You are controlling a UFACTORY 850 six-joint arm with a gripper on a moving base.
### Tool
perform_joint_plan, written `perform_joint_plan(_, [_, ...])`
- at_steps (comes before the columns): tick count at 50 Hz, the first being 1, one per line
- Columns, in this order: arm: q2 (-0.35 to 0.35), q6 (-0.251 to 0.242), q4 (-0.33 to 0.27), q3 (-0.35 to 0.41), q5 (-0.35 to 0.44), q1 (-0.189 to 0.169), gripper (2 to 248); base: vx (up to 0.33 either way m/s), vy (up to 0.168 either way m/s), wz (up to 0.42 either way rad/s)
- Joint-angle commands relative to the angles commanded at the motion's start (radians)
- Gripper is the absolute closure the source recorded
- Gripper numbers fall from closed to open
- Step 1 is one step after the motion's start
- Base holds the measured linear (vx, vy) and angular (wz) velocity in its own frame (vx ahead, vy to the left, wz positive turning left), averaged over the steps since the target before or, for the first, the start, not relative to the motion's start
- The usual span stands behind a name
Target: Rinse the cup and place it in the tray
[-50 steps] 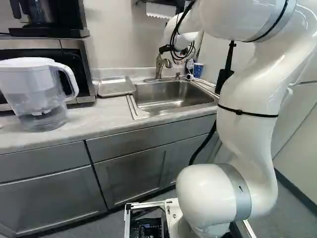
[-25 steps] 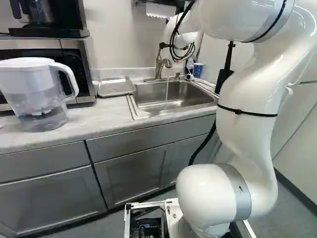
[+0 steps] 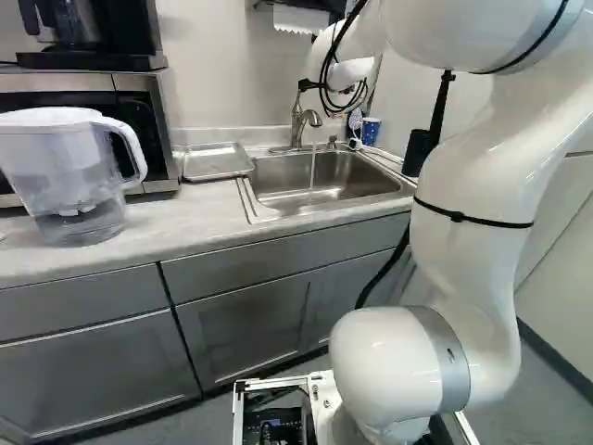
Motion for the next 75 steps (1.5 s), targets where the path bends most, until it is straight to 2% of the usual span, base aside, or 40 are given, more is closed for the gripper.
perform_joint_plan(29, [0.147,0.0,0.0,0.157,-0.007,0.022,3,0.0,0.0,0.0])
perform_joint_plan(48, [0.229,0.0,0.0,0.239,-0.052,0.038,3,0.0,0.0,0.0])
perform_joint_plan(59, [0.27,0.0,0.0,0.28,-0.117,0.045,3,0.0,0.0,0.0])
perform_joint_plan(75, [0.324,0.0,0.0,0.331,-0.275,0.053,3,0.0,0.0,0.0])
